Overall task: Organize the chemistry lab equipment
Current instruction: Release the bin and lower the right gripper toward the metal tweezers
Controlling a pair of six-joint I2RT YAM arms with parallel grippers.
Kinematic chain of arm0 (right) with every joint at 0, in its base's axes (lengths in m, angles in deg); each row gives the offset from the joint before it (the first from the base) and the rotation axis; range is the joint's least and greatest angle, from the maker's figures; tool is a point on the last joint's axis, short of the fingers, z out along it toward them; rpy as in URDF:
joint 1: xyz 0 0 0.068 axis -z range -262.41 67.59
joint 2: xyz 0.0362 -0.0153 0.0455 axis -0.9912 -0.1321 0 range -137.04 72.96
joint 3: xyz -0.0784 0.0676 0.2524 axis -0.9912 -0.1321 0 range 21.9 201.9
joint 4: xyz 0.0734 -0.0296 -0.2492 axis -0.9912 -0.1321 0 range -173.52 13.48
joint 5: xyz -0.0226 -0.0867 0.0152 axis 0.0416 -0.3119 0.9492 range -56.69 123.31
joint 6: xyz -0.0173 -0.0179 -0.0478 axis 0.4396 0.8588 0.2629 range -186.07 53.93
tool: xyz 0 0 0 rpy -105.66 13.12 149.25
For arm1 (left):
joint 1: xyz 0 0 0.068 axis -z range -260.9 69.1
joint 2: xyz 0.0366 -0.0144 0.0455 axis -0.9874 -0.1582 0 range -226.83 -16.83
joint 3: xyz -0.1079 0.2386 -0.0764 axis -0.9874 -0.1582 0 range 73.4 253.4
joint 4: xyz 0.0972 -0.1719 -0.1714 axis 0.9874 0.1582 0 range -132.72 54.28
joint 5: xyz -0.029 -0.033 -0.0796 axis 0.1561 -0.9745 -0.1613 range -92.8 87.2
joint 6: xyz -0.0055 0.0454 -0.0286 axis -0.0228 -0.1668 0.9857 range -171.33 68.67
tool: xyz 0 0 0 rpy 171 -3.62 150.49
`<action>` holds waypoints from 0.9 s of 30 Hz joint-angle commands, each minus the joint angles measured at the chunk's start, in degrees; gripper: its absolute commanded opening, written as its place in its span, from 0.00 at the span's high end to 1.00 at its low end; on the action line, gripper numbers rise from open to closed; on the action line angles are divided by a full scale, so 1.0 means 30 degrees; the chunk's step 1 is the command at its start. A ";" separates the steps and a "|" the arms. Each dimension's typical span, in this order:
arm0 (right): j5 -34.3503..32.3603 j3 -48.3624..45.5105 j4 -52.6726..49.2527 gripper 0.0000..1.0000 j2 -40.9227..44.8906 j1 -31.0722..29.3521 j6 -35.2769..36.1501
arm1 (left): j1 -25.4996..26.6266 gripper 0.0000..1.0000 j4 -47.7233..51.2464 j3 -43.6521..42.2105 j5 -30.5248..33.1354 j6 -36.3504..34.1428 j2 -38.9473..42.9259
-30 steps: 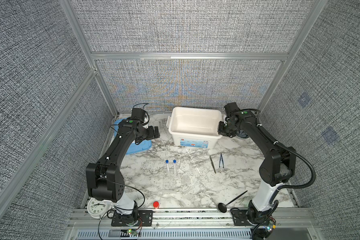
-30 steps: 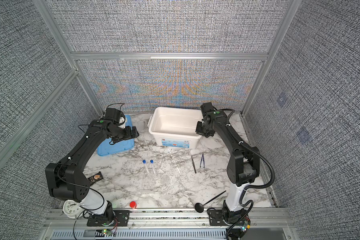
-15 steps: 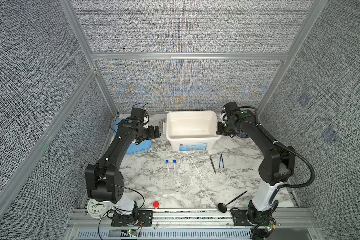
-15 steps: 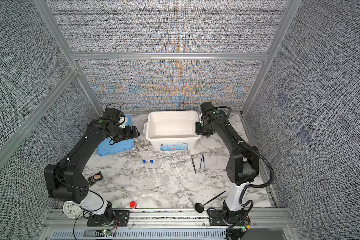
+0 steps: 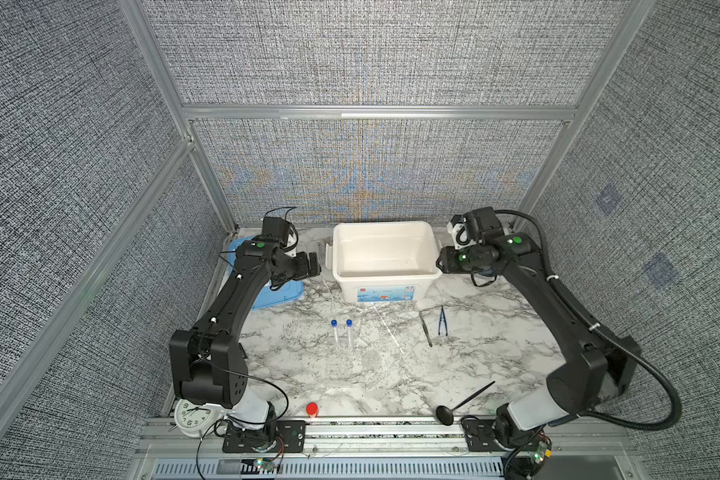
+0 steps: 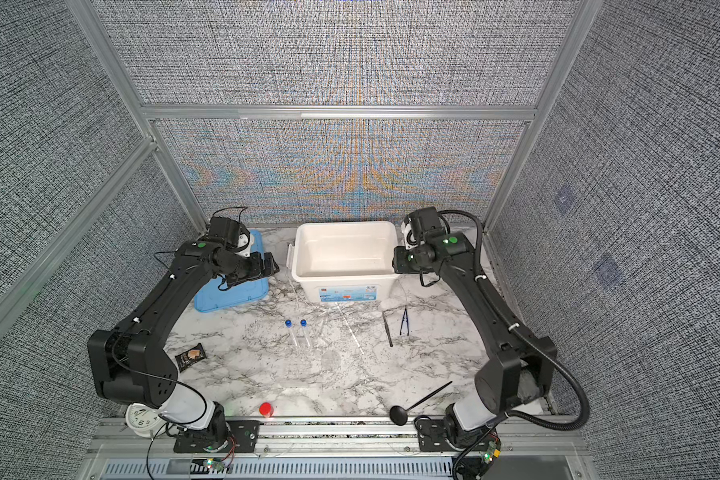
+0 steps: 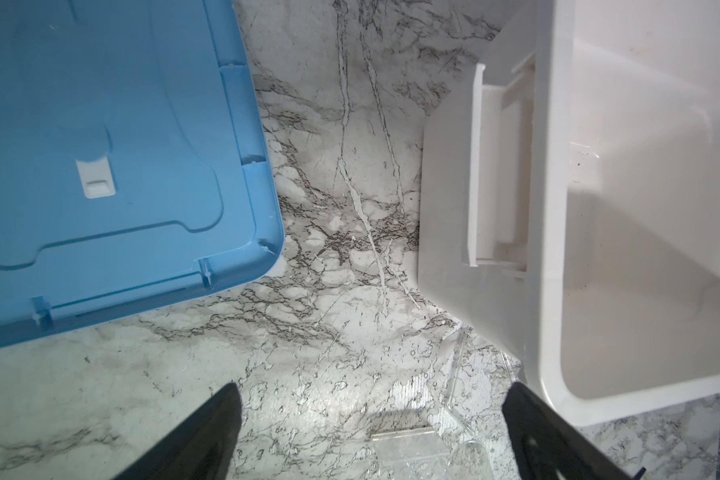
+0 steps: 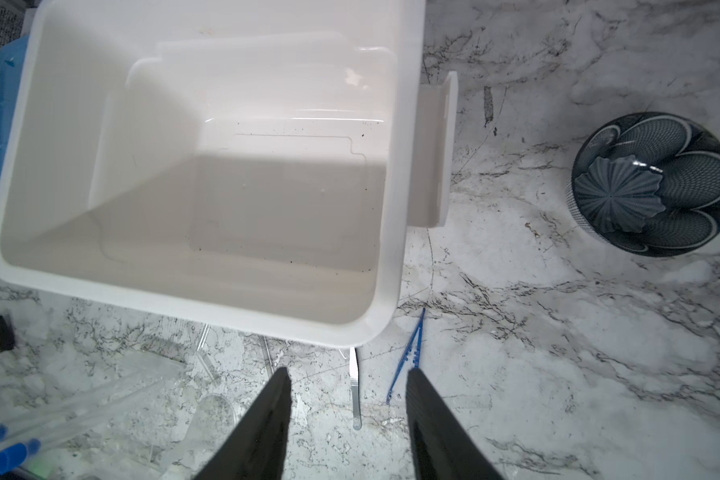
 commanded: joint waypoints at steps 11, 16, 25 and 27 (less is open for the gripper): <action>0.0363 -1.0551 0.7528 0.52 0.3393 -0.5882 0.3780 | -0.0073 0.01 -0.2131 -0.1185 -0.0688 0.0472 0.0831; -0.0660 -1.0847 0.8495 0.46 0.0800 -0.5822 0.3187 | -0.0070 0.01 -0.3398 -0.2313 -0.0627 0.0646 0.1334; -0.3894 -1.1411 1.0070 0.48 -0.1801 -0.5764 0.1186 | -0.0116 0.01 -0.5212 -0.4216 -0.0305 0.0462 0.2951; -0.4114 -1.1511 1.0159 0.48 -0.1925 -0.5765 0.1034 | -0.0103 0.01 -0.5203 -0.4345 0.0097 0.0315 0.3309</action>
